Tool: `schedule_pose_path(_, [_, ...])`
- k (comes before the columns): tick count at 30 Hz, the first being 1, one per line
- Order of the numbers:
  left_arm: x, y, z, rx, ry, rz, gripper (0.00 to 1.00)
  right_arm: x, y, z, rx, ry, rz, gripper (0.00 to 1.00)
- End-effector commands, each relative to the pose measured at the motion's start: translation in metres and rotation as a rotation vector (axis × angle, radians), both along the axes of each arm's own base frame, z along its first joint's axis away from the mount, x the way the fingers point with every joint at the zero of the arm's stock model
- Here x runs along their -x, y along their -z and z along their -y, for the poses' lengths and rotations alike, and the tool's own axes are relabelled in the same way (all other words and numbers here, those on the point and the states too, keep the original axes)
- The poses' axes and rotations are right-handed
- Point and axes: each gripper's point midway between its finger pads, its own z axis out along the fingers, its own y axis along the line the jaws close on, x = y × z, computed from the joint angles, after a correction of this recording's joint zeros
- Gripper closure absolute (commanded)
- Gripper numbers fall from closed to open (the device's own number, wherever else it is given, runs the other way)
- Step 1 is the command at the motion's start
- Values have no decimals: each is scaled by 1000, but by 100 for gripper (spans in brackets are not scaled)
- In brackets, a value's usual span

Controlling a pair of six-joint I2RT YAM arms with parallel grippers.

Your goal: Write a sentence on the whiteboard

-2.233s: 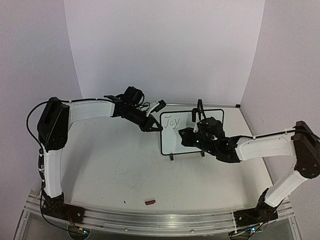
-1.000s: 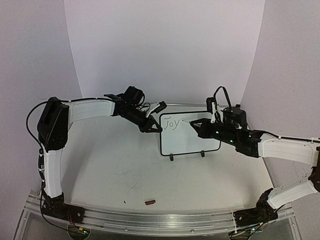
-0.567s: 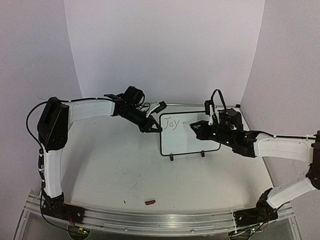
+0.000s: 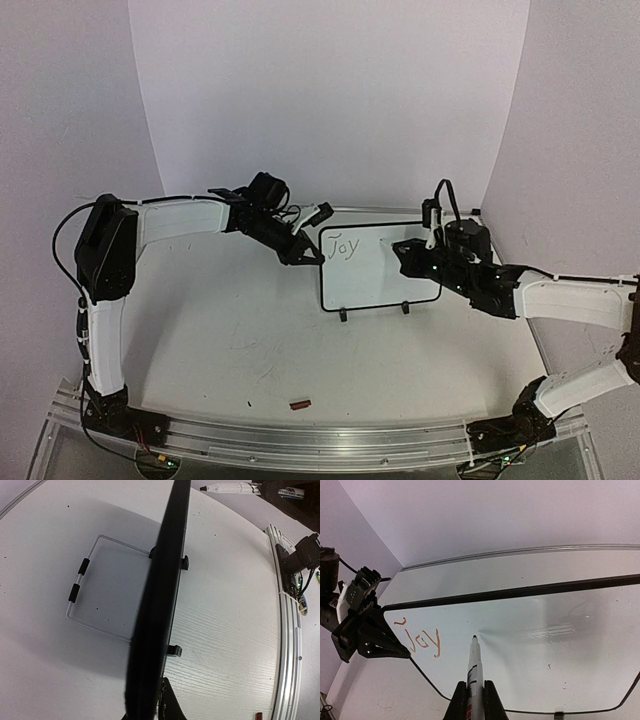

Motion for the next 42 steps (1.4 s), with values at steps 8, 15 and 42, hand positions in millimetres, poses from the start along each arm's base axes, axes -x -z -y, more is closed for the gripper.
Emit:
schedule_pose_path(8, [-8,9,-12,-70,-44,39,100,-11,-11,2,-21,34,30,100])
schedule_pose_path(15, [-8,8,-12,-66,-43,40,100,-13,-3,3,-12,50,12,100])
schedule_pose_path(42, [-8,8,-12,-65,-43,39,100,2,36,8,-9,35,-72,100])
